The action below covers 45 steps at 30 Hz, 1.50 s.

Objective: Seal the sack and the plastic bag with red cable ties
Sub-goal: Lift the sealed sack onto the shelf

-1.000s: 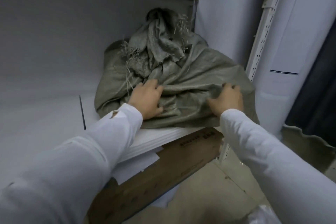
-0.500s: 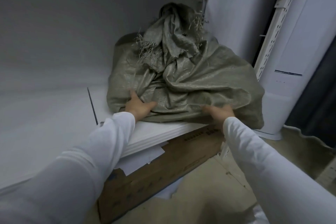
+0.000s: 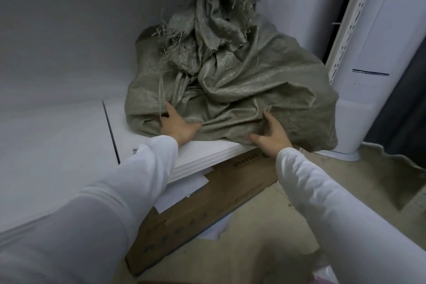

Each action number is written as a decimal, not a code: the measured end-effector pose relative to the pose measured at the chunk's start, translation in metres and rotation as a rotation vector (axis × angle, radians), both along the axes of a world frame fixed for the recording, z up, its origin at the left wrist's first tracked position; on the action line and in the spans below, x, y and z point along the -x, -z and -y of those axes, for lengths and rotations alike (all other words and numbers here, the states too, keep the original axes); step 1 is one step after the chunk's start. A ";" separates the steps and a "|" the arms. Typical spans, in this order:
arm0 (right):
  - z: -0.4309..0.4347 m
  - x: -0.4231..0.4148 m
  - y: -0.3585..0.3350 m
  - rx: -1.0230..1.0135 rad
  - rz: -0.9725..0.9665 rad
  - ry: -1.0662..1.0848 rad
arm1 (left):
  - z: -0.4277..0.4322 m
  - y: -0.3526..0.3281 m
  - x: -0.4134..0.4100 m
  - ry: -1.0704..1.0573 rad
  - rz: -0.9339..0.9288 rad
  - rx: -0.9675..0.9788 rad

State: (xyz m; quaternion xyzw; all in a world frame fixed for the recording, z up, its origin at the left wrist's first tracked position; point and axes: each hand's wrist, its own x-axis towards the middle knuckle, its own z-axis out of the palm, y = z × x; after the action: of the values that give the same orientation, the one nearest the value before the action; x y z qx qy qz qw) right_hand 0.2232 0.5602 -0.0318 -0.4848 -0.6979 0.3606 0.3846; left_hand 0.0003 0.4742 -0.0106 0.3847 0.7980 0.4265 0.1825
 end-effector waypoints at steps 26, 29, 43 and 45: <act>0.237 -0.097 -0.057 0.111 0.984 -0.079 | 0.214 -0.049 -0.149 0.376 -0.761 0.114; 0.258 -0.110 -0.078 0.055 1.156 0.044 | 0.243 -0.066 -0.160 0.412 -0.761 0.125; 0.316 -0.222 -0.080 0.143 1.248 0.220 | 0.289 -0.098 -0.262 0.579 -0.914 0.117; 0.309 -0.224 -0.073 0.036 1.156 0.277 | 0.289 -0.093 -0.270 0.608 -0.918 0.115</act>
State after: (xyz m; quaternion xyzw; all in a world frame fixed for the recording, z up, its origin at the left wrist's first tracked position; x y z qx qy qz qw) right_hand 0.4470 0.2514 0.0414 -0.6955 -0.7182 -0.0039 -0.0227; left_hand 0.2700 0.1856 0.0825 0.7336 0.6706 0.0990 -0.0488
